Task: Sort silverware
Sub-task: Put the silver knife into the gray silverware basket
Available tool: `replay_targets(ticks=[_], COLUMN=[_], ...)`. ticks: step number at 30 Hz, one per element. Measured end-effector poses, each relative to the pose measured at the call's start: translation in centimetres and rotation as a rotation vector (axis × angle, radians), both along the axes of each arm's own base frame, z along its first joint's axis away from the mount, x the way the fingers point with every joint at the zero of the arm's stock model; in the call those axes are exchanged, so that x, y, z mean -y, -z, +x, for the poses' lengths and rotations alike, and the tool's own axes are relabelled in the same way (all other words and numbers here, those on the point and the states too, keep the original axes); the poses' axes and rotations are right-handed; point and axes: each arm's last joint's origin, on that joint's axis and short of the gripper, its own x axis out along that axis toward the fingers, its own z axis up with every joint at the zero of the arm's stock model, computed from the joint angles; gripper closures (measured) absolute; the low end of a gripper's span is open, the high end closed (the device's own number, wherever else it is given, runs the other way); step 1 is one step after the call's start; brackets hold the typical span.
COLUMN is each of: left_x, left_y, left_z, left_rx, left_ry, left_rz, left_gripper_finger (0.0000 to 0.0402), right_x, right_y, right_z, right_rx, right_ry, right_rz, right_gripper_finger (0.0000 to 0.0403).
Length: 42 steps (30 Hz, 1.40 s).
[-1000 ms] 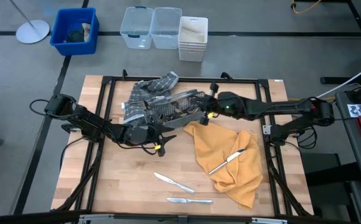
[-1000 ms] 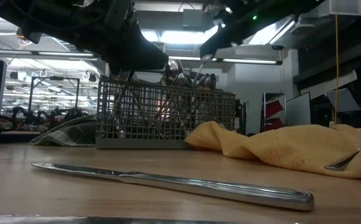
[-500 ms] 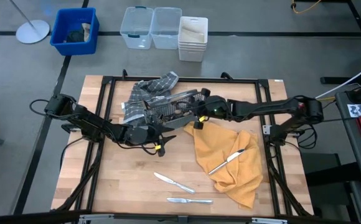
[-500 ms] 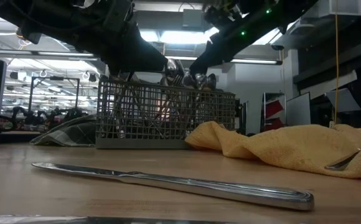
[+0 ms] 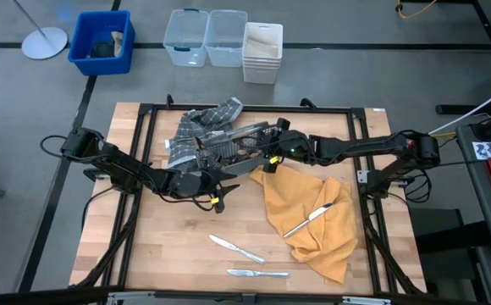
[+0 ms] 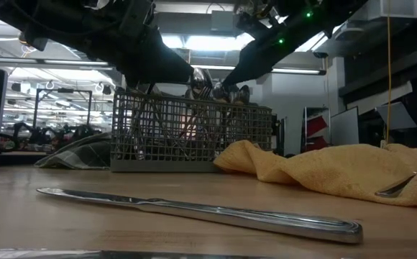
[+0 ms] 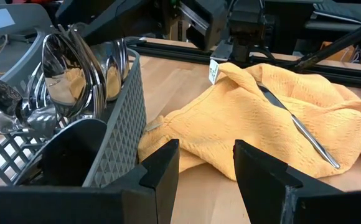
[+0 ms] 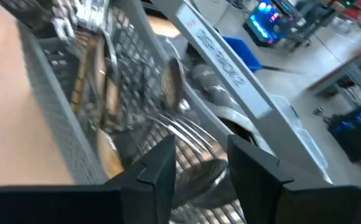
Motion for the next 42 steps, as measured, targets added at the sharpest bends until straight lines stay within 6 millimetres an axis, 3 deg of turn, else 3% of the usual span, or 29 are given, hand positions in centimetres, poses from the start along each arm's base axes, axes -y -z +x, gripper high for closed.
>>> replay_targets(ticks=[8,15,20,24,29,35,42], left_x=[0.0,0.0,0.0,0.0,0.0,0.0,0.0], left_y=[0.1,0.2,0.2,0.2,0.2,0.3,0.3], left_z=[0.0,-0.1,-0.1,-0.1,-0.1,-0.1,-0.1], left_rx=[-0.014,-0.023,-0.024,-0.023,-0.023,-0.021,-0.025], left_ry=[0.001,0.001,0.001,0.000,-0.001,-0.005,-0.004], left_rz=[0.007,0.009,0.008,0.006,0.005,-0.011,-0.008], left_gripper_finger=[0.0260,0.0260,0.0260,0.0260,0.0260,0.0260,0.0260], right_x=[-1.2,-4.6,-7.6,-9.7,-11.8,-14.2,-17.2], right_y=[-1.6,-4.2,-4.7,-3.6,-1.4,0.9,4.1], right_z=[-1.4,-3.9,-6.1,-7.5,-9.0,-9.5,-9.1], right_rx=[0.015,0.032,-0.009,-0.161,-0.401,-0.578,-0.749], right_ry=[-0.016,-0.120,-0.215,-0.291,-0.232,-0.147,-0.189], right_rz=[0.043,0.065,0.218,0.425,0.589,0.639,0.606], right_gripper_finger=[0.0255,0.0255,0.0255,0.0255,0.0255,0.0256,0.0256])
